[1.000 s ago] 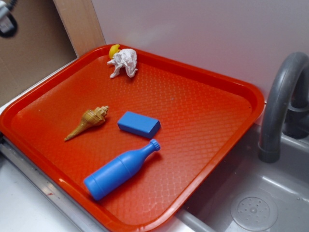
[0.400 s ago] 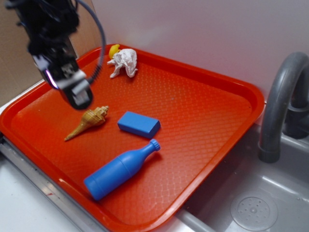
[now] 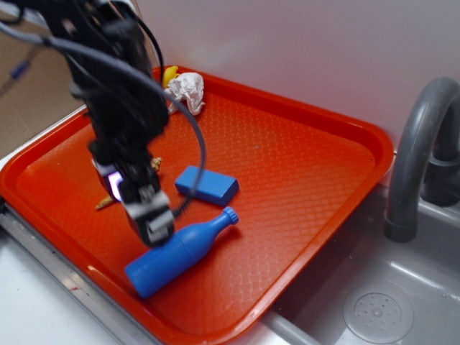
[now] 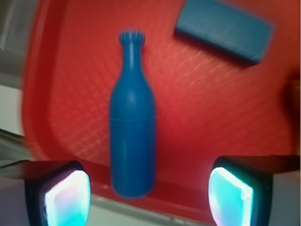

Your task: Grab the blue bottle.

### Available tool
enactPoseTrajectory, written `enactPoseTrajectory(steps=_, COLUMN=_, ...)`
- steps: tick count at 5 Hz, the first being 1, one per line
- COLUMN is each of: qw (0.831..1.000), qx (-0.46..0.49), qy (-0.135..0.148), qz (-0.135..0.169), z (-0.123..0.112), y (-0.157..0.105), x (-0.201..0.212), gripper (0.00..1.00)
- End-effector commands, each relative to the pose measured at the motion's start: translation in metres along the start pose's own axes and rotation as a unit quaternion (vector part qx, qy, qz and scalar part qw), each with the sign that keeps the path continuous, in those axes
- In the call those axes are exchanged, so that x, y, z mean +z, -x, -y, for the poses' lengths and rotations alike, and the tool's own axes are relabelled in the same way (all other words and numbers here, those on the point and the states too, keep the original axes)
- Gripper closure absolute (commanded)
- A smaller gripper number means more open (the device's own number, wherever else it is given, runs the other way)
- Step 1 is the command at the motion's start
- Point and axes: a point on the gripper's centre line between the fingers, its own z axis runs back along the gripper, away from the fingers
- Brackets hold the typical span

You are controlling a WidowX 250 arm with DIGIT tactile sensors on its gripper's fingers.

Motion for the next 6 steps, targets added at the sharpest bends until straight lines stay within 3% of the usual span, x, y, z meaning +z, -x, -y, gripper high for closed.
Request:
enactPoseTrajectory(steps=1, qw=0.999, qx=-0.041, qy=0.009, qz=-0.004, z=0.021, y=0.004, x=-0.021, gripper=0.0)
enactPoseTrajectory(steps=2, qw=0.998, qx=-0.055, qy=0.006, qz=-0.007, z=0.029, y=0.003, x=-0.034, gripper=0.0)
enactPoseTrajectory(steps=3, qw=0.998, qx=-0.032, qy=-0.032, qz=-0.03, z=0.032, y=0.003, x=-0.044, gripper=0.15)
enactPoseTrajectory(steps=4, qw=0.998, qx=-0.002, qy=-0.055, qz=-0.021, z=0.028, y=0.006, x=-0.04, gripper=1.0)
enactPoseTrajectory(steps=5, qw=1.0, qx=0.005, qy=-0.022, qz=0.011, z=0.011, y=0.01, x=-0.012, gripper=1.0)
enactPoseTrajectory(steps=6, qw=0.997, qx=-0.018, qy=0.035, qz=0.068, z=-0.031, y=0.009, x=0.042, gripper=1.0)
